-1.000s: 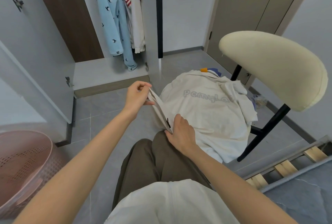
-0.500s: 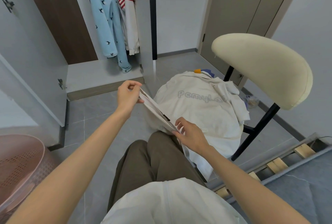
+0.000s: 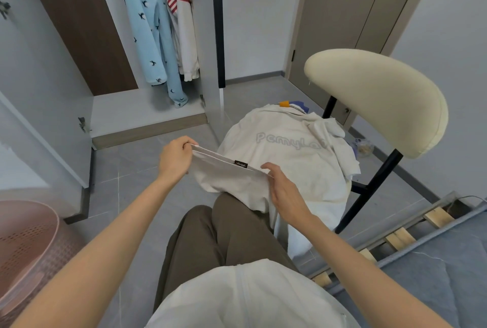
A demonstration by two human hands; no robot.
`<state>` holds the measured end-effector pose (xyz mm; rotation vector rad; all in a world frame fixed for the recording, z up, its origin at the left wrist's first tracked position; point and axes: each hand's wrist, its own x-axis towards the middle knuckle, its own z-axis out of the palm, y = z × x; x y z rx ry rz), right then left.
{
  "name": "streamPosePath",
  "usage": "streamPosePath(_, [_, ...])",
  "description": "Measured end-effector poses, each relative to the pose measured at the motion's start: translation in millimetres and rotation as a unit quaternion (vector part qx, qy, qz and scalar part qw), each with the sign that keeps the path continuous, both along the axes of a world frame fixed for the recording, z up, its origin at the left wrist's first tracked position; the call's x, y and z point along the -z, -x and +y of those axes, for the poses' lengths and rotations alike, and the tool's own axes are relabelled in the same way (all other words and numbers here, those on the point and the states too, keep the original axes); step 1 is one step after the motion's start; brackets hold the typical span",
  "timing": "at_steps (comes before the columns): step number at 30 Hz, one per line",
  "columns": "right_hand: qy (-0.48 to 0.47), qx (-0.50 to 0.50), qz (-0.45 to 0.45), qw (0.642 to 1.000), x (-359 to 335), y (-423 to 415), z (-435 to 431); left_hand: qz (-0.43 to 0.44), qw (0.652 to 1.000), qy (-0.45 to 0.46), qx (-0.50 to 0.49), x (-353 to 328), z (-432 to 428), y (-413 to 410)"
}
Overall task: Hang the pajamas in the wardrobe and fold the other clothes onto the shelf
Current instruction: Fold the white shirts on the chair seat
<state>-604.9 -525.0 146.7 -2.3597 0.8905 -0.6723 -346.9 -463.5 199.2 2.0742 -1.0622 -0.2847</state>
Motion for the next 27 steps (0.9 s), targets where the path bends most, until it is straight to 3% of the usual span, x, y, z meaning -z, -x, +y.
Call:
streamPosePath(5, [0.065,-0.05,0.092,0.992,1,-1,2,0.085,0.995,0.031,-0.037,-5,-2,-2])
streamPosePath(14, [0.001,-0.011,-0.001,1.0,6,-6,4,0.097,0.994,0.047,-0.027,-13,-8,4])
streamPosePath(18, [-0.007,0.005,0.044,0.999,8,-9,4,0.093,0.994,0.045,-0.025,-17,-10,7])
streamPosePath(22, [0.048,0.047,0.08,0.995,9,-7,6,0.087,0.994,0.05,-0.03,-19,-11,10])
streamPosePath(27, [0.099,0.023,0.153,0.983,11,4,4,0.088,0.993,0.056,-0.05,-20,-15,12])
